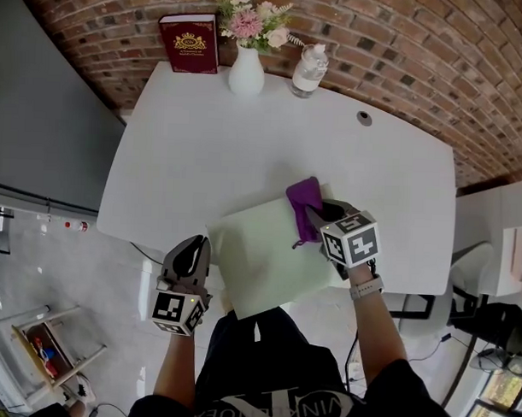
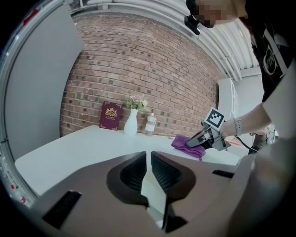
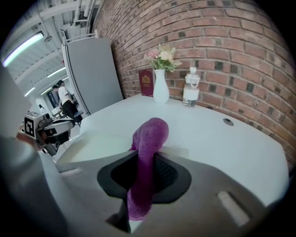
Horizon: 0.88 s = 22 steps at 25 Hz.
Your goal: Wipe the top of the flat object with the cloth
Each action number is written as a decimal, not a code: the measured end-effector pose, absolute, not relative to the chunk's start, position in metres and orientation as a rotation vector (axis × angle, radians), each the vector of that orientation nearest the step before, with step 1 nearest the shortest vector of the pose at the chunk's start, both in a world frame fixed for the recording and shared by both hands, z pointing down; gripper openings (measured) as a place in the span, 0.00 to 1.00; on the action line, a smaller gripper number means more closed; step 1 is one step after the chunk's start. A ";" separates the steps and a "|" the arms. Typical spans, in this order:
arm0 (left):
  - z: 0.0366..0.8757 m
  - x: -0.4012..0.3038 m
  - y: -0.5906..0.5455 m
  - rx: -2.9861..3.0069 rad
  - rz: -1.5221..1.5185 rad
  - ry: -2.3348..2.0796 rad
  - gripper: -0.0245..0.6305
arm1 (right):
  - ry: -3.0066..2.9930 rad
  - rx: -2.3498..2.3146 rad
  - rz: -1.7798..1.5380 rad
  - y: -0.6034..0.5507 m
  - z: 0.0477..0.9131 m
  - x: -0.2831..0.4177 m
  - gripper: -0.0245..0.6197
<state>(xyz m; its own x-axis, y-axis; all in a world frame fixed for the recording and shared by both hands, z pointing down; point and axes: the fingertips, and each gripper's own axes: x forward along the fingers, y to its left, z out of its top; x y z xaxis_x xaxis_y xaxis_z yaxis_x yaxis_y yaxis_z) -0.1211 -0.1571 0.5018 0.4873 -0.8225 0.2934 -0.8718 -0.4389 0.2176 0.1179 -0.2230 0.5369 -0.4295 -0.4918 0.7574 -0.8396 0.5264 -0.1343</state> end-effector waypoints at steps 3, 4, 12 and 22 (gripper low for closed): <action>0.502 -0.121 -0.156 2.392 0.211 -1.427 0.09 | -2.075 1.136 0.673 -0.229 0.537 0.141 0.15; 0.502 -0.121 -0.155 2.390 0.213 -1.428 0.09 | -2.068 1.155 0.674 -0.231 0.537 0.149 0.15; 0.506 -0.113 -0.148 2.386 0.213 -1.428 0.09 | -2.036 1.279 0.641 -0.237 0.538 0.192 0.15; 0.503 -0.110 -0.131 2.389 0.211 -1.450 0.09 | -2.171 1.405 0.322 -0.211 0.477 0.159 0.15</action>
